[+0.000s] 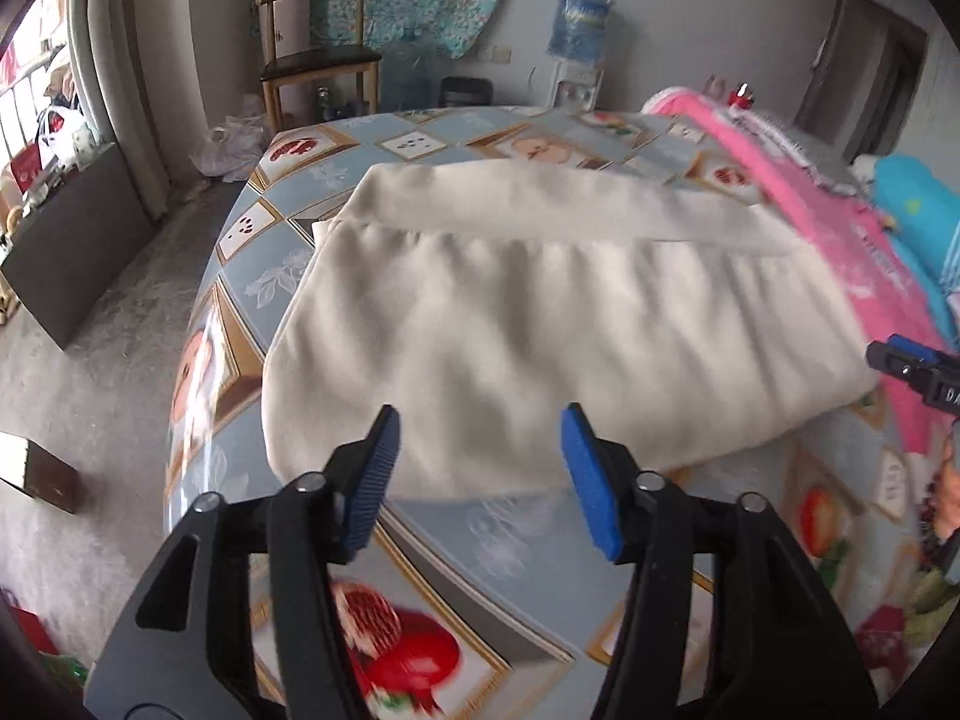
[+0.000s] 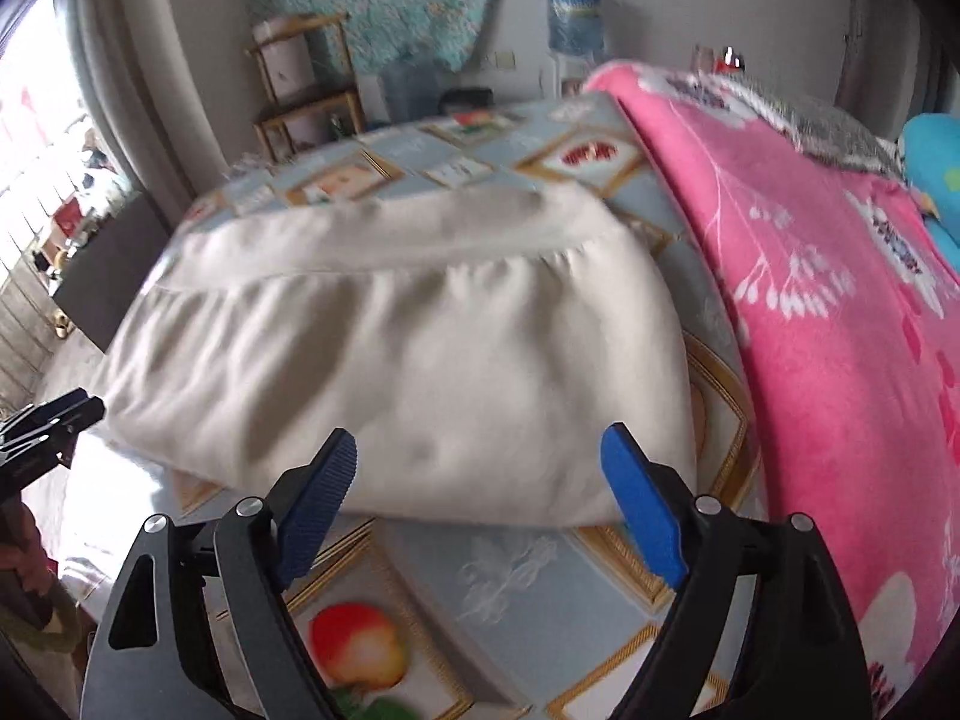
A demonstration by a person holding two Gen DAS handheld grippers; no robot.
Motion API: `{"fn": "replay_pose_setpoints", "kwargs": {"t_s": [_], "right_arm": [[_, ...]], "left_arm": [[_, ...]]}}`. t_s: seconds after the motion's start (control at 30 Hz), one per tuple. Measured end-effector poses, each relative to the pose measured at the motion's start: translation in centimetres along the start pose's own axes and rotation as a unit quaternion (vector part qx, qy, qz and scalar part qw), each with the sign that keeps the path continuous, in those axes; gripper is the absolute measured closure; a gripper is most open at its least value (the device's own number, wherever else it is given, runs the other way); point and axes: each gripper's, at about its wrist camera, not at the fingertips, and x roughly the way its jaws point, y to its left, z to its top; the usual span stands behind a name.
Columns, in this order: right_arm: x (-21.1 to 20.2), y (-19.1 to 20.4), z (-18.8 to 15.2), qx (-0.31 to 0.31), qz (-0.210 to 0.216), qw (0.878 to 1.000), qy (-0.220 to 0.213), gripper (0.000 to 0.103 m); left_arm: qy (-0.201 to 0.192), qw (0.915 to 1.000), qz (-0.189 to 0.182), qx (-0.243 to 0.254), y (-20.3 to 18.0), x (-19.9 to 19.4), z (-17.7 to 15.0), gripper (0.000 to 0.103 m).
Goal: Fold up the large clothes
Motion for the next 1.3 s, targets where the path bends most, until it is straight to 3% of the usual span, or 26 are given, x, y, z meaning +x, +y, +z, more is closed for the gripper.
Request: {"fn": "replay_pose_setpoints", "kwargs": {"t_s": [0.13,0.33,0.43,0.6,0.67,0.73,0.87,1.03,1.3], "right_arm": [[-4.1,2.2,-3.1,-0.001,0.018,0.999,-0.034,0.008],[-7.8,4.7,-5.8,-0.015,-0.044,0.996,-0.078,0.006],[-9.7,5.5,-6.2,-0.025,-0.083,0.991,-0.106,0.006],[-12.4,6.2,-6.3,-0.033,-0.119,0.981,-0.149,0.006],[-12.8,6.3,-6.3,-0.028,-0.127,0.979,-0.154,0.006],[-12.8,6.1,-6.3,-0.018,-0.132,0.979,-0.154,0.006],[-11.8,6.3,-6.5,-0.013,-0.142,0.979,-0.143,0.006],[-9.6,6.5,-6.3,-0.009,-0.125,0.988,-0.091,0.006],[-6.8,6.6,-6.4,0.007,-0.1,0.995,-0.029,0.006]], "left_arm": [[-0.029,0.9987,-0.041,-0.002,-1.9,-4.5,-2.2,0.018],[-0.088,0.9955,-0.029,-0.019,-4.6,-9.9,-4.5,0.007],[-0.105,0.9939,0.009,-0.031,-5.2,-11.6,-4.5,0.007],[-0.131,0.9854,0.107,-0.021,-6.1,-12.9,-3.6,0.007],[-0.14,0.9826,0.12,-0.018,-6.3,-13.1,-3.4,0.007],[-0.135,0.9823,0.128,-0.021,-6.4,-12.8,-3.2,0.007],[-0.103,0.9889,0.105,-0.016,-6.8,-11.4,-2.9,0.007],[-0.048,0.9894,0.136,0.018,-8.0,-8.6,-3.1,0.007],[0.026,0.9903,0.134,0.024,-8.4,-5.2,-4.2,0.007]]}}
